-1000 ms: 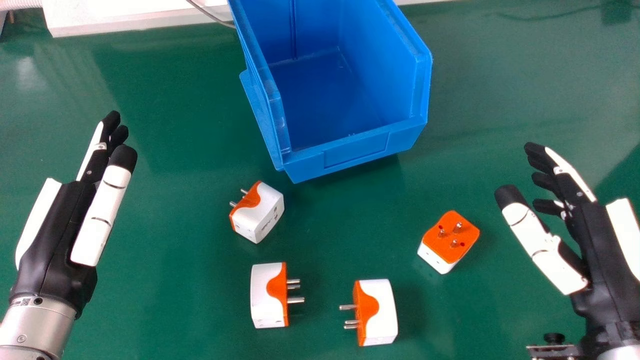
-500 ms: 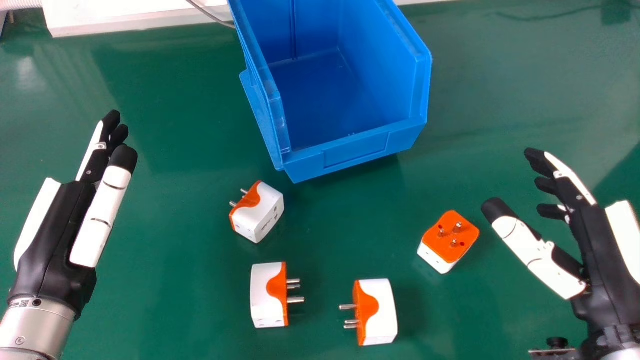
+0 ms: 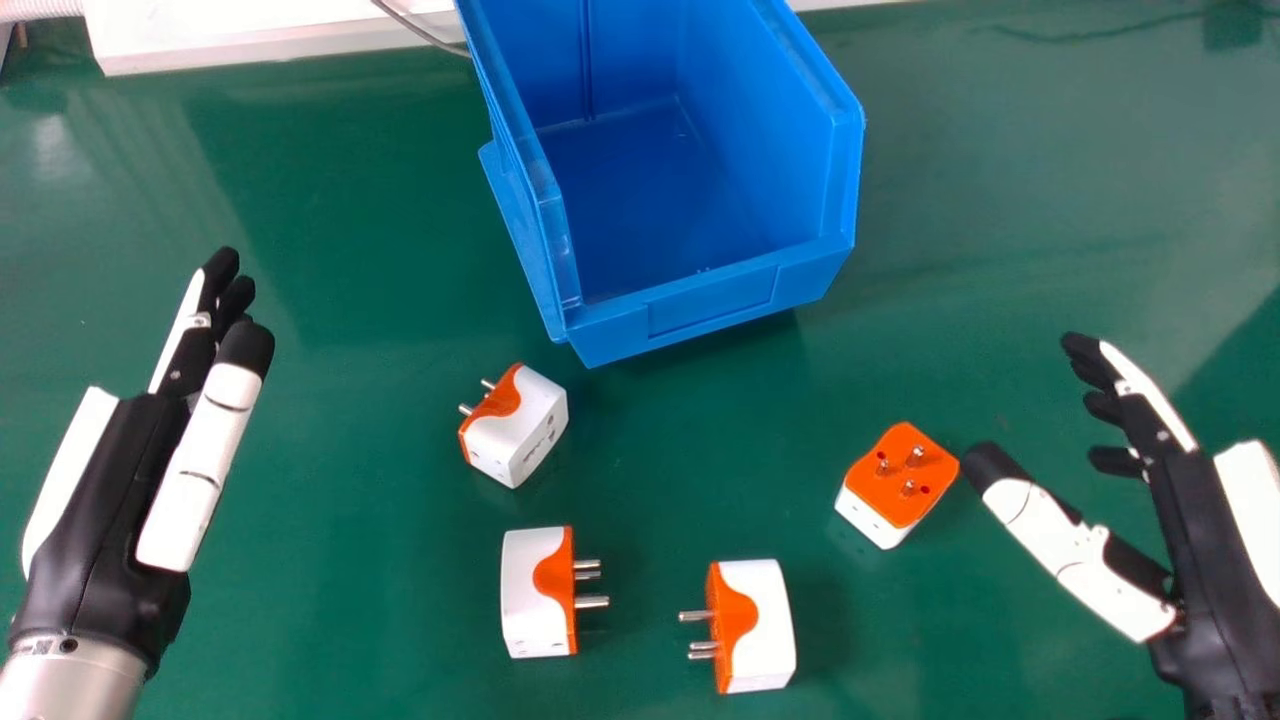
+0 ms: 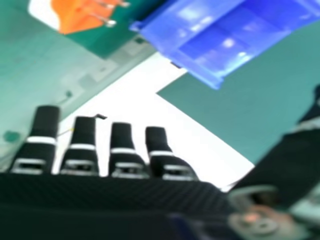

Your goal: Pick all objects and put in blue box

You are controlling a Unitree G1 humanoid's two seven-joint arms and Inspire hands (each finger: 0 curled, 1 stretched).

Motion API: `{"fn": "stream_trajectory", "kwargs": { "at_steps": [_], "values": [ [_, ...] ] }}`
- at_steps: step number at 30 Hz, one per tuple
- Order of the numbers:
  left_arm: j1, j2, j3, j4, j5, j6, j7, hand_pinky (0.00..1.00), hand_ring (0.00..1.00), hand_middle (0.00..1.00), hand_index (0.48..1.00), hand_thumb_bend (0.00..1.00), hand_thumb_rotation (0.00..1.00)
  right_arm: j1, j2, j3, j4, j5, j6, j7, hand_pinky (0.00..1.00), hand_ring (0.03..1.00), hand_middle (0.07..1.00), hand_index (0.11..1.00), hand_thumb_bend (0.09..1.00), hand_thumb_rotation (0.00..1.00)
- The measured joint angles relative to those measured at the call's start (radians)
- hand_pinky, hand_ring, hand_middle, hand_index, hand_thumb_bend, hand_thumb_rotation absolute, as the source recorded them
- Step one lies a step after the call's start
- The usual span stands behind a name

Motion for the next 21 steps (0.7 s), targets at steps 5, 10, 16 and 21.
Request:
{"fn": "stream_trajectory", "kwargs": {
  "at_steps": [5,10,16,21],
  "values": [
    [0.023,-0.011,-0.006,-0.015,0.008,-0.001,0.012,1.00,1.00,1.00,1.000,0.56,1.00,0.003,0.001,0.004,0.000,-0.038,-0.012,-0.017,0.82,0.911,0.930,0.909,0.483,0.68],
    [0.034,-0.021,-0.015,-0.018,0.009,-0.003,0.017,1.00,1.00,1.00,1.000,0.55,1.00,-0.030,0.009,0.019,0.008,-0.077,0.002,-0.040,0.82,0.917,0.935,0.911,0.489,0.68],
    [0.036,-0.030,-0.021,-0.019,0.012,-0.006,0.019,1.00,1.00,1.00,1.000,0.56,1.00,-0.127,0.036,0.069,0.104,-0.151,0.039,-0.084,0.81,0.922,0.937,0.908,0.495,0.65],
    [0.031,-0.030,-0.021,-0.019,0.016,-0.007,0.020,1.00,1.00,1.00,1.000,0.55,1.00,-0.162,0.038,0.091,0.137,-0.187,0.087,-0.088,0.79,0.922,0.938,0.906,0.507,0.64]
  ]
}}
